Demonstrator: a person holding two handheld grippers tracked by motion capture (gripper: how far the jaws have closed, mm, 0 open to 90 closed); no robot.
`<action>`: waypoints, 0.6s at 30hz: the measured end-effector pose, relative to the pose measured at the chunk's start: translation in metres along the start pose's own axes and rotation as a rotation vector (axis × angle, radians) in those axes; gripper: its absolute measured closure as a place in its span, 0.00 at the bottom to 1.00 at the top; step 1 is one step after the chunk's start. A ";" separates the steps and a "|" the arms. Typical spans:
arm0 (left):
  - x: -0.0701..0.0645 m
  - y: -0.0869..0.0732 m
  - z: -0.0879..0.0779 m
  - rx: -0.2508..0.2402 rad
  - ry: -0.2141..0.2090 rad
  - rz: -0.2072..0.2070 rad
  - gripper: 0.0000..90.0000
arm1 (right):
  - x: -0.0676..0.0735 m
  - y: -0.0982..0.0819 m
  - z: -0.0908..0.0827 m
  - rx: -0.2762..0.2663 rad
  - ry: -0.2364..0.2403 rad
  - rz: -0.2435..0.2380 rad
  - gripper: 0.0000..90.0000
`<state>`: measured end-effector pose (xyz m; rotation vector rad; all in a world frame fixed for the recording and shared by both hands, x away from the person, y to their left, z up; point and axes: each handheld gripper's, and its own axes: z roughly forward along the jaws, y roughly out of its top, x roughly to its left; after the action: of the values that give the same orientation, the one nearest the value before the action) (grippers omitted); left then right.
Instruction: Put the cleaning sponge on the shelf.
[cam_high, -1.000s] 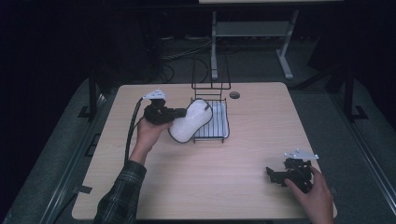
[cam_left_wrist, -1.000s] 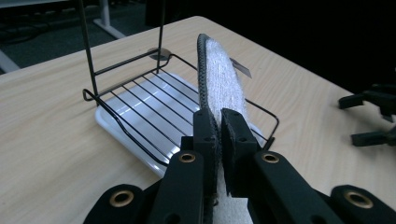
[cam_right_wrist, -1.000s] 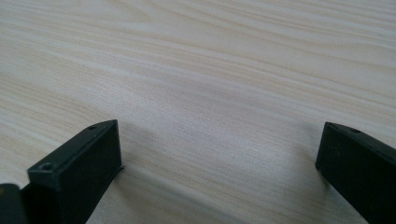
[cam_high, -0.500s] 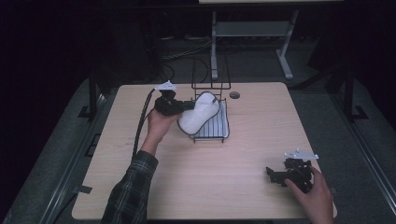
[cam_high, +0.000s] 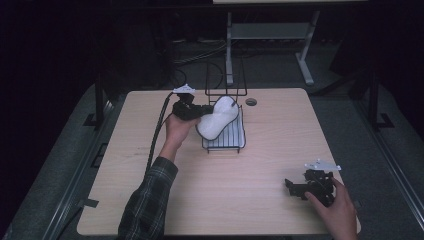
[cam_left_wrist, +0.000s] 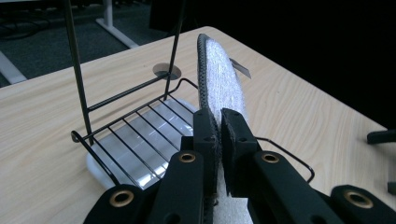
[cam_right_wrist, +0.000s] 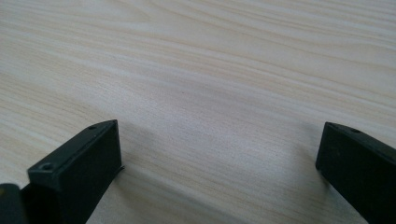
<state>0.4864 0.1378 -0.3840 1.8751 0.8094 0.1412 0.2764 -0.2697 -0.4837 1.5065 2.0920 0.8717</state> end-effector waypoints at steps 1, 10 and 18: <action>0.002 0.000 0.001 0.002 0.002 -0.003 0.95 | 0.000 0.000 0.000 0.000 0.000 0.000 0.00; 0.010 -0.005 0.007 -0.002 0.018 -0.024 0.94 | 0.000 0.000 0.000 0.000 0.000 0.000 0.00; 0.010 -0.007 0.012 -0.001 0.053 -0.027 0.93 | 0.000 0.000 0.000 0.000 0.000 0.000 0.00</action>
<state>0.4964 0.1362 -0.3978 1.8653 0.8706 0.1755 0.2764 -0.2697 -0.4837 1.5064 2.0919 0.8715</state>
